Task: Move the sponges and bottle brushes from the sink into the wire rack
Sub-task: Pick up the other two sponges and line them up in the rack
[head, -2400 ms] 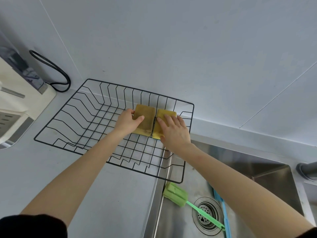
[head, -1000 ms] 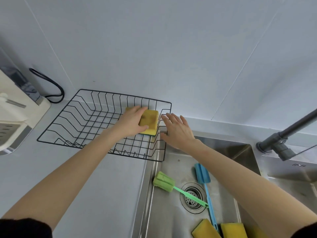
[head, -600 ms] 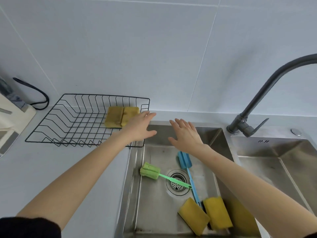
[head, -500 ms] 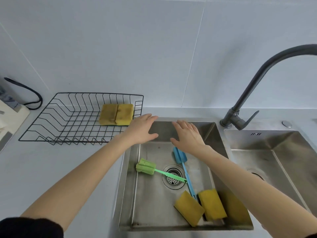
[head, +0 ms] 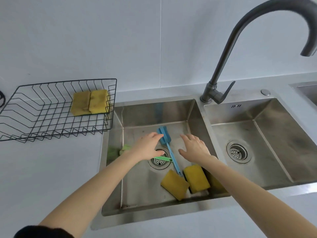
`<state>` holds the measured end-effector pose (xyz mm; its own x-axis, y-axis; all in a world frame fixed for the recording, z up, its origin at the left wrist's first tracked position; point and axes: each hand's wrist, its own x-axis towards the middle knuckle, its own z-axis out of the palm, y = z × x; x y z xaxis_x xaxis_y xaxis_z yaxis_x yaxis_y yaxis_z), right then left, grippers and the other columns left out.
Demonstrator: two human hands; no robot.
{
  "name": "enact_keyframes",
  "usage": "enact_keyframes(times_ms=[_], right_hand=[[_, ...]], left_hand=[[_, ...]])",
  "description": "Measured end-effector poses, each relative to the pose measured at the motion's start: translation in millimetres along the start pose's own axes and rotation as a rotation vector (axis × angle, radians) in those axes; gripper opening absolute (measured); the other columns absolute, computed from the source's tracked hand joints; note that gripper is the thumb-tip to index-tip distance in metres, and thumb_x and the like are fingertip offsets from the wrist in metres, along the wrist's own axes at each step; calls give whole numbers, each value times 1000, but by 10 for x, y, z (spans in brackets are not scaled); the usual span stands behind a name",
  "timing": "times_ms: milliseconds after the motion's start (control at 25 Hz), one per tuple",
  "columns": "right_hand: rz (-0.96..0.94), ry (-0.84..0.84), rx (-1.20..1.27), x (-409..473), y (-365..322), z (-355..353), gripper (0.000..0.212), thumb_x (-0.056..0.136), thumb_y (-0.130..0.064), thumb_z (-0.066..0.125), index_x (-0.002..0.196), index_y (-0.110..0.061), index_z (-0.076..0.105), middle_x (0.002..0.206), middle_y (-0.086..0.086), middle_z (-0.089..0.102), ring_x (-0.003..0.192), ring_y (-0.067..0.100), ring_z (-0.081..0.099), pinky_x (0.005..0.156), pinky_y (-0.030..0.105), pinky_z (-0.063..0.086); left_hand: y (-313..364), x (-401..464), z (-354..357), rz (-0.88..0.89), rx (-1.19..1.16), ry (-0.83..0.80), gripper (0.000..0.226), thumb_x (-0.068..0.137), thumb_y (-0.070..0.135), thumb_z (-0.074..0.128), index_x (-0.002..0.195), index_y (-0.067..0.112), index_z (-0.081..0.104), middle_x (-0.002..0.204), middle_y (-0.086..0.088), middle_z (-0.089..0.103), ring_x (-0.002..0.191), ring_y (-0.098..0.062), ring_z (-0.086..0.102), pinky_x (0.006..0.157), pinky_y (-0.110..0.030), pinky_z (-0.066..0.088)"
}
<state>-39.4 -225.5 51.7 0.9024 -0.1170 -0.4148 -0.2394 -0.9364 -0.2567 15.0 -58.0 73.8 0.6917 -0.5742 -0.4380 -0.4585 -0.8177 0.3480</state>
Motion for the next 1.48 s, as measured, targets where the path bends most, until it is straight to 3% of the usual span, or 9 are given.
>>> enact_keyframes(times_ms=[320,680,920,1200,1480], right_hand=[[89,-164,30,-4,376,506,62,93,-23,49,147,-20,18,155,11,21,141,31,26,111,43,34],[44,-348,-132,147,593,890,66,91,-13,51,147,-21,17,155,14,15,143,35,16,115,44,26],[124,-361,-34,213,637,1026,62,90,-17,54,143,-21,23,148,17,22,134,37,29,105,41,40],[218,-284,55,169,616,1012,80,86,-24,62,147,-19,10,145,20,19,129,33,37,92,35,50],[124,-156,-20,130,555,1032,78,83,-31,66,144,-16,20,145,9,32,130,31,37,101,37,44]], left_hand=[[119,195,642,23,11,-199,71,86,37,56,144,16,22,150,-8,31,135,-27,34,109,-42,35],[47,372,1192,-49,-47,-335,75,84,30,60,145,15,19,152,-8,25,132,-28,38,106,-42,41],[21,417,1551,-389,-328,-335,71,81,31,64,138,9,28,139,-17,40,124,-32,47,103,-41,42],[26,423,1692,-721,-718,-227,64,81,29,65,132,4,37,137,-17,45,123,-32,48,101,-36,42],[-43,396,1680,-883,-1066,-98,43,79,12,66,118,9,48,128,-17,53,116,-32,53,101,-42,46]])
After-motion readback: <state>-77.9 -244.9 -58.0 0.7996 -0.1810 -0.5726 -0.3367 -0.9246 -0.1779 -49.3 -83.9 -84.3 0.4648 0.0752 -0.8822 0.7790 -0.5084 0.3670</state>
